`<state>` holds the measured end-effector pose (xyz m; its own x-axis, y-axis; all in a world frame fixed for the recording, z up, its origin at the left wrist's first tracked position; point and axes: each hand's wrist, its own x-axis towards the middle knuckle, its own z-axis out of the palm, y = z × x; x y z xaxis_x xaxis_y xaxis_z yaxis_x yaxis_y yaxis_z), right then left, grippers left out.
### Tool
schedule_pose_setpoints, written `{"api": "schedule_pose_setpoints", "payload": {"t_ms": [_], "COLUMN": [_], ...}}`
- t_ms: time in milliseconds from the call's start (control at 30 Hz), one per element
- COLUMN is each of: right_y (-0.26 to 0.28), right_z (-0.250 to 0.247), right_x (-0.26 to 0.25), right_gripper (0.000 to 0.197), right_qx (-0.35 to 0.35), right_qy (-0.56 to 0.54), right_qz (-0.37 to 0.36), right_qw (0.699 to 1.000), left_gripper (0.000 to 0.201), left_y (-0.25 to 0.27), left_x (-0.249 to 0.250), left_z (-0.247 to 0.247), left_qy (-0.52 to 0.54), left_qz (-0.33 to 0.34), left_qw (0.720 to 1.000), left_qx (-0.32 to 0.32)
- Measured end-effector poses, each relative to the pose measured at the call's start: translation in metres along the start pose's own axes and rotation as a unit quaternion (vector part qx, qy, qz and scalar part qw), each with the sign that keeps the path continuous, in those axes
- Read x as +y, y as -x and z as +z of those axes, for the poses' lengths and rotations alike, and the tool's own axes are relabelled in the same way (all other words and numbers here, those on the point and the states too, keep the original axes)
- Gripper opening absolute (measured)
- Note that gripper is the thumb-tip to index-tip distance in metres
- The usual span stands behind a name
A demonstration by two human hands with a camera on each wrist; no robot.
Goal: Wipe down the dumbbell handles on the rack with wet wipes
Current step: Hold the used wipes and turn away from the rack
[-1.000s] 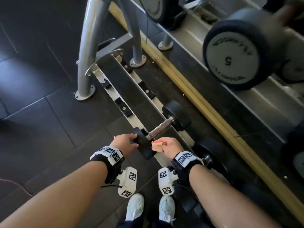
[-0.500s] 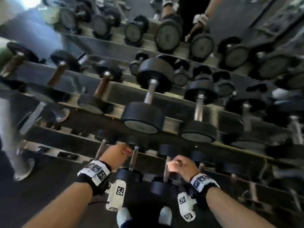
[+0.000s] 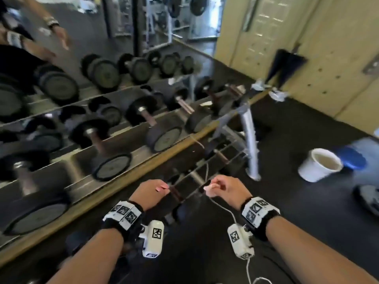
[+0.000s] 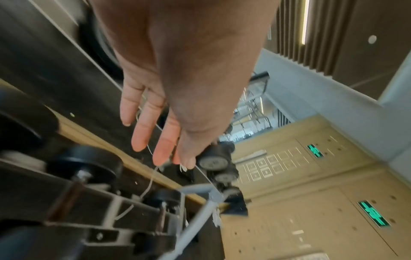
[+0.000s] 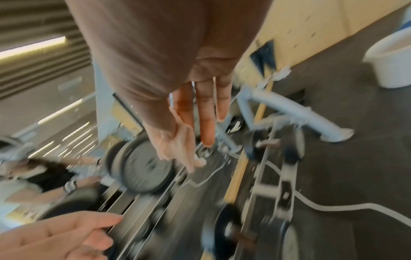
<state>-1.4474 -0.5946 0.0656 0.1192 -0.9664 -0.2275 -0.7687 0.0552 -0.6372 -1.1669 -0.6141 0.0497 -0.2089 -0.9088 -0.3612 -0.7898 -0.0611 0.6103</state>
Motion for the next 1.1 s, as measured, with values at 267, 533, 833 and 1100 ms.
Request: {"api": "schedule_pose_setpoints", "payload": {"t_ms": [267, 533, 833, 1100], "right_y": [0.033, 0.035, -0.057, -0.138], "right_z": [-0.192, -0.312, -0.457, -0.599], "right_x": [0.205, 0.35, 0.499, 0.608], "right_gripper": [0.016, 0.006, 0.012, 0.021], "right_qx": [0.12, 0.222, 0.338, 0.541], "right_qy": [-0.031, -0.041, -0.033, -0.046], "right_qz": [0.104, 0.161, 0.207, 0.206], "right_qw": [0.987, 0.961, 0.917, 0.814], "left_gripper": [0.02, 0.018, 0.015, 0.01], "left_y": [-0.157, -0.289, -0.492, -0.632], "left_x": [0.239, 0.415, 0.621, 0.746], "left_z": [0.136, 0.207, 0.276, 0.304], "left_qy": [0.018, -0.017, -0.036, -0.015], "left_qz": [0.091, 0.147, 0.254, 0.235], "left_qw": [0.992, 0.982, 0.956, 0.964], "left_qx": [-0.08, -0.114, -0.143, -0.121]}}
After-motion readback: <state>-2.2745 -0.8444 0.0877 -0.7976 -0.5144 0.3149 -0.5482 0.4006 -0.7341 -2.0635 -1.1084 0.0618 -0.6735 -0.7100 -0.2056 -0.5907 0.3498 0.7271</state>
